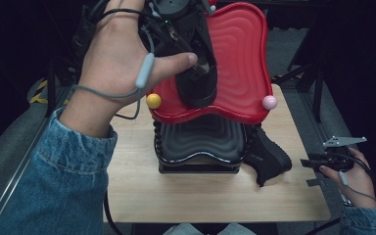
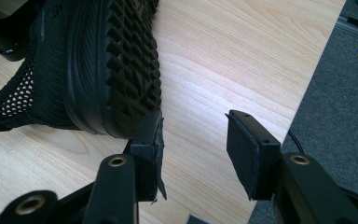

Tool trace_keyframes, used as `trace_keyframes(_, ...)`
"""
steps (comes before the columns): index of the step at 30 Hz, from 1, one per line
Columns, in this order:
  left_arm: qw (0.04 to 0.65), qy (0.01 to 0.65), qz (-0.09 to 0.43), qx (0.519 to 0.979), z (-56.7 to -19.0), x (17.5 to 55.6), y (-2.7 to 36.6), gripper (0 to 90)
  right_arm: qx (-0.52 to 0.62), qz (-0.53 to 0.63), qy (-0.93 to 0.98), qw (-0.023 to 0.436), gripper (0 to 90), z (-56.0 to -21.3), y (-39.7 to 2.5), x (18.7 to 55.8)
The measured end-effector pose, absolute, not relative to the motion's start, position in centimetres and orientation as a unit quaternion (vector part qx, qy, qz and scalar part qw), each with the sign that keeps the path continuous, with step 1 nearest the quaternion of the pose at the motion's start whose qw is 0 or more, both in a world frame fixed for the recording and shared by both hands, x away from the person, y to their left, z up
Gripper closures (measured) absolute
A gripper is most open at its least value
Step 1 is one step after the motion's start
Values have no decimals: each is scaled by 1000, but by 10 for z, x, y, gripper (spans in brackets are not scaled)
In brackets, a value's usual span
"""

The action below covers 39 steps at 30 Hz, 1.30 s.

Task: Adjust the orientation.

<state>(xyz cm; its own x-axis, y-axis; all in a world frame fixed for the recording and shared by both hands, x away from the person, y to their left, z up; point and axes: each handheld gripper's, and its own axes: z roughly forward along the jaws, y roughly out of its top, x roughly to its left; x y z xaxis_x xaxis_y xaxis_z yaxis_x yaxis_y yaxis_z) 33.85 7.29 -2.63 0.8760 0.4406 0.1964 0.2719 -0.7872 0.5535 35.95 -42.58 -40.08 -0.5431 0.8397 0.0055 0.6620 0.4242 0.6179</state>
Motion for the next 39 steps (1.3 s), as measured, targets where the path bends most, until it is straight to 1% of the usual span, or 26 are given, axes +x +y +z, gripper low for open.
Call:
trace_keyframes(9,260,215,168,926,-31,336,105,479,453,289,829,154,570,-400,-426,360)
trace_keyframes(16,241,255,162,922,-47,343,136,477,453,288,830,154,570,-400,-425,360)
trace_keyframes(20,243,270,161,918,-53,346,150,480,452,287,831,154,570,-400,-425,360)
trace_keyframes(29,220,311,141,914,-91,358,177,497,451,287,831,153,570,-401,-424,361)
trace_keyframes(32,229,313,150,910,-104,358,182,509,451,286,832,150,568,-402,-424,361)
trace_keyframes(34,242,311,144,908,-121,359,186,529,450,284,833,149,568,-402,-423,361)
trace_keyframes(37,236,319,139,907,-137,360,188,529,451,282,834,149,568,-403,-422,361)
trace_keyframes(38,236,319,139,907,-137,360,188,529,451,282,834,148,568,-403,-422,361)
trace_keyframes(39,234,325,131,907,-149,362,190,529,451,282,834,148,568,-403,-421,361)
